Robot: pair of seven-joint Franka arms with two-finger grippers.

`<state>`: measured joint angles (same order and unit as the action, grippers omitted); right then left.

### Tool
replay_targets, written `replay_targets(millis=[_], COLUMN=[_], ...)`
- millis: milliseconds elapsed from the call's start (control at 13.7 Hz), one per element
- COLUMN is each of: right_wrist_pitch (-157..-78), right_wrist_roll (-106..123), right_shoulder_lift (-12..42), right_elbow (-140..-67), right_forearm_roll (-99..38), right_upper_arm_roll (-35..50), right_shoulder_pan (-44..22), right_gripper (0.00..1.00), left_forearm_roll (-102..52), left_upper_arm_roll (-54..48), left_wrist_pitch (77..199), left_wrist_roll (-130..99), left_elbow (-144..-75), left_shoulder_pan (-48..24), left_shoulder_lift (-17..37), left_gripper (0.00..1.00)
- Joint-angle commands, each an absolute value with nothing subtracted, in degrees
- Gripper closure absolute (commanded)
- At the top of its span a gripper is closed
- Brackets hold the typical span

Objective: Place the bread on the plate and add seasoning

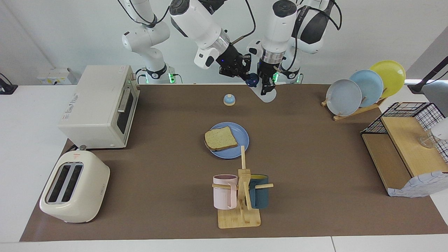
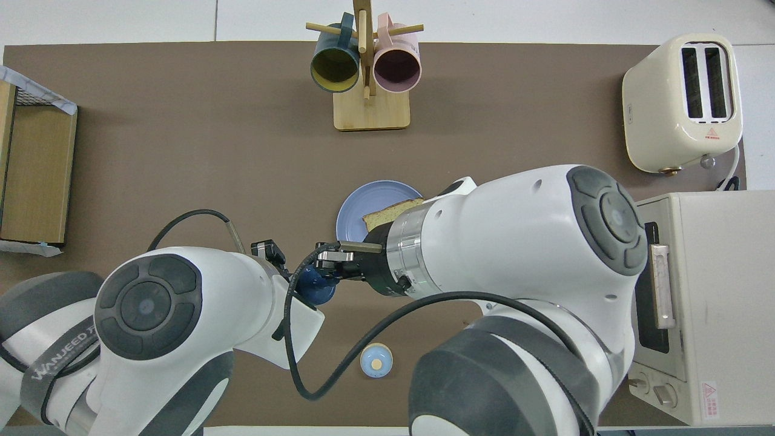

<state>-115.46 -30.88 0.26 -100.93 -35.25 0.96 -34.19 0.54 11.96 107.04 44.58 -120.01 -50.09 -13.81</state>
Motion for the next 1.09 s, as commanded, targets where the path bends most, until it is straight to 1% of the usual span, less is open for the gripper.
replay_targets(millis=[0, 146, 292, 438, 584, 803, 1021], right_wrist_pitch=[-114.70, -115.31, -115.58, -116.80, -119.78, -121.29, -122.42], right_wrist_roll=[-30.32, -30.76, -31.11, -31.46, -33.65, -34.01, -34.89], right_shoulder_lift=[0.00, -0.09, -0.26, -0.44, -0.53, -0.53, -0.97], right_elbow=[-101.08, -101.07, -101.07, -101.16, -101.51, -101.69, -102.65], right_forearm_roll=[-36.21, -41.72, -43.06, -46.03, -47.46, -47.98, -52.46], right_upper_arm_roll=[1.32, 1.14, 1.23, 1.14, 1.23, 1.23, 1.14], right_shoulder_pan=[-31.92, -30.85, -29.27, -29.09, -29.18, -29.27, -28.92], right_gripper=[1.00, 1.00, 1.00, 1.00, 1.00, 1.00, 1.00], left_forearm_roll=[-0.09, -0.09, -0.09, -0.09, -0.09, -0.09, -0.09], left_upper_arm_roll=[12.66, 12.66, 12.74, 12.74, 12.74, 12.74, 12.74], left_wrist_pitch=[108.11, 108.28, 108.37, 108.72, 108.72, 108.72, 108.63], left_wrist_roll=[45.00, 45.00, 45.00, 45.00, 45.00, 45.00, 45.09], left_elbow=[-121.11, -121.11, -121.11, -121.11, -121.11, -121.11, -121.11], left_shoulder_pan=[-50.89, -50.89, -50.89, -50.89, -50.89, -50.89, -50.89], left_shoulder_lift=[-15.21, -15.21, -15.21, -15.21, -15.21, -15.21, -15.21], left_gripper=[1.00, 1.00, 1.00, 1.00, 1.00, 1.00, 1.00])
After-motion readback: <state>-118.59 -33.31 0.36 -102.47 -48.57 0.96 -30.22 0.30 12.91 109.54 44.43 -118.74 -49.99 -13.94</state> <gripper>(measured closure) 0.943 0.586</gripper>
